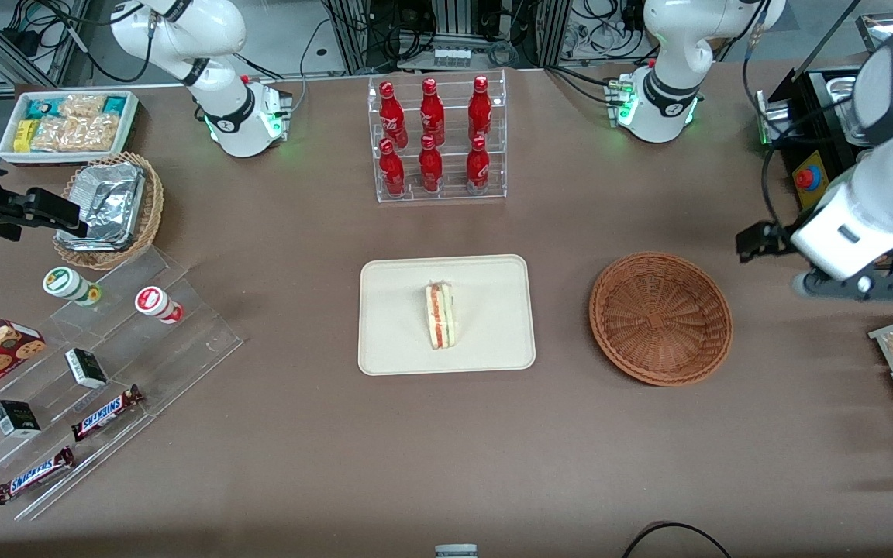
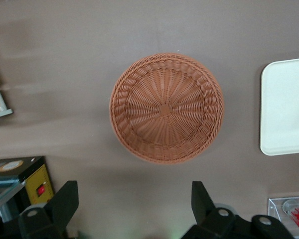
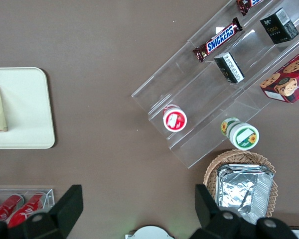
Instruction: Place sandwich from basket to tray
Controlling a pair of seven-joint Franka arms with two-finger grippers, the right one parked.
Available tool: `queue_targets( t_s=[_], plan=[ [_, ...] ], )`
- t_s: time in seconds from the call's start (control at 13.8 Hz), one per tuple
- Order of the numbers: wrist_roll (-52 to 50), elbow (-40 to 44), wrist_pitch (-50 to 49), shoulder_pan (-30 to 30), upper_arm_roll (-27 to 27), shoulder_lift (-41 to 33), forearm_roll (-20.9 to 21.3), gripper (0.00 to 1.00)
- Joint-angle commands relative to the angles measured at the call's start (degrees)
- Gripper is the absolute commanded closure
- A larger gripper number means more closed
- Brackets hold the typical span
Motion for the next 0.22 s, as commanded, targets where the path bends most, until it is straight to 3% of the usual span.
queue_targets(
  t_s=[0.0,0.15],
  plan=[
    [0.6,-2.2,-2.2,3.4,-2.4,-4.7,-0.4,0.0],
    [0.6,-2.2,-2.6,3.4,-2.5,-5.0,-0.4,0.0]
  ],
)
